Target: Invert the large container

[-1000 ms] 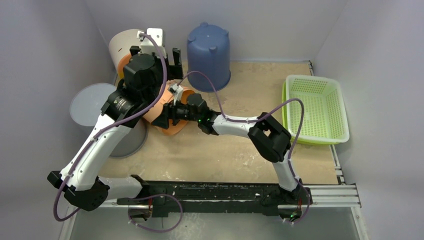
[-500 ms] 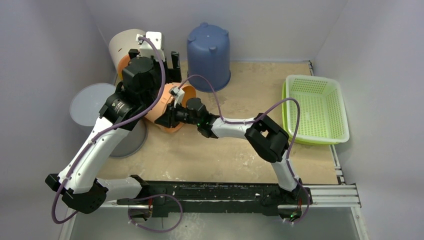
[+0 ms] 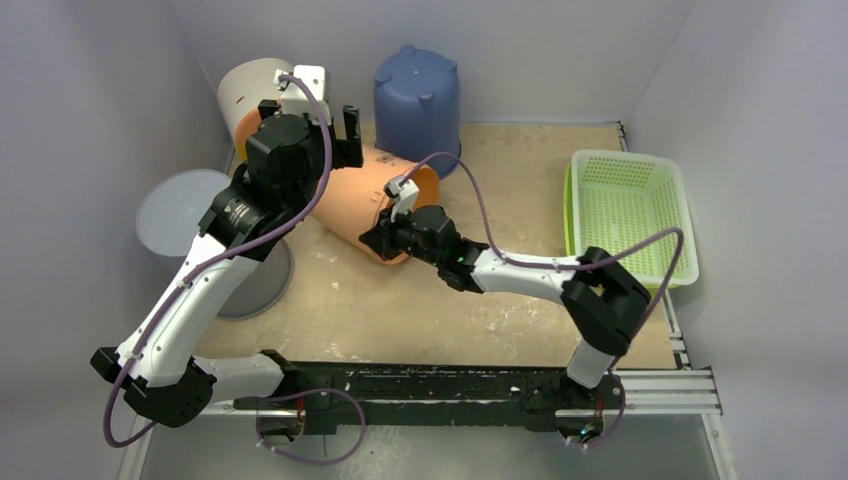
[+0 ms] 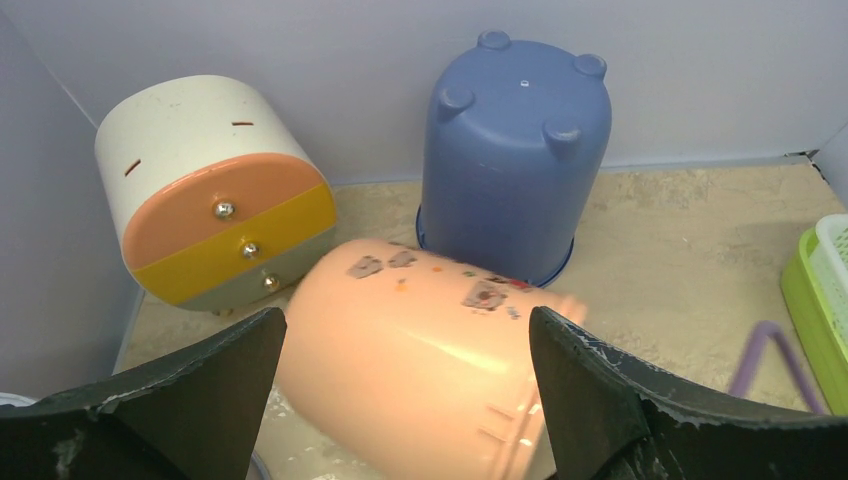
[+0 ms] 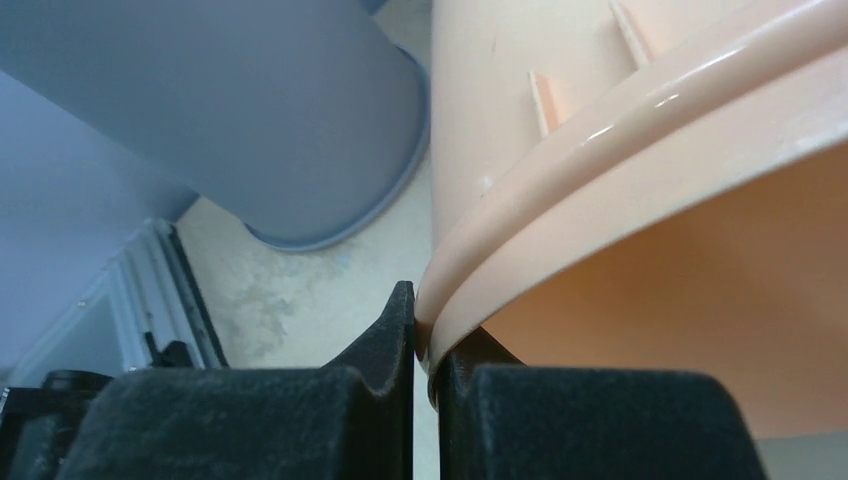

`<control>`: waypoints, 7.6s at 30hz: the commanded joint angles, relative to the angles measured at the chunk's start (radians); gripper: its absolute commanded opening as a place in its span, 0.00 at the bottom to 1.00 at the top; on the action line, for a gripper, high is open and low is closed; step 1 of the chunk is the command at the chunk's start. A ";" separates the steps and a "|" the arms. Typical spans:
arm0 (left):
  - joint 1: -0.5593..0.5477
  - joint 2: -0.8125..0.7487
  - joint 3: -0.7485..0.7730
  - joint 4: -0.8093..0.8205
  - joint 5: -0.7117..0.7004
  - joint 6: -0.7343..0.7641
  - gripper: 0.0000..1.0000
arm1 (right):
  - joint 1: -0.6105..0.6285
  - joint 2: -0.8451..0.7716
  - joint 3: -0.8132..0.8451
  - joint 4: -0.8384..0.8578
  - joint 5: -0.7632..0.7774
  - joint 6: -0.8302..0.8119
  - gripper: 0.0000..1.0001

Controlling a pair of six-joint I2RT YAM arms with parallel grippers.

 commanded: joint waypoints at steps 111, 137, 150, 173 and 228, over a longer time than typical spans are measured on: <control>-0.137 0.256 0.323 -0.134 -0.186 0.084 0.88 | -0.507 0.269 -0.726 1.406 -0.831 0.538 0.18; -0.137 0.280 0.228 -0.058 -0.167 0.081 0.89 | -0.628 0.332 -0.755 1.176 -0.716 0.534 0.26; -0.137 0.279 0.203 -0.039 -0.153 0.078 0.89 | -0.628 0.118 -0.783 0.791 -0.539 0.419 0.32; -0.137 0.273 0.193 -0.041 -0.141 0.063 0.89 | -0.626 -0.351 -0.758 0.105 -0.297 0.159 0.53; -0.136 0.188 0.114 0.006 -0.134 0.067 0.89 | -0.491 0.009 0.038 0.023 -0.166 -0.139 1.00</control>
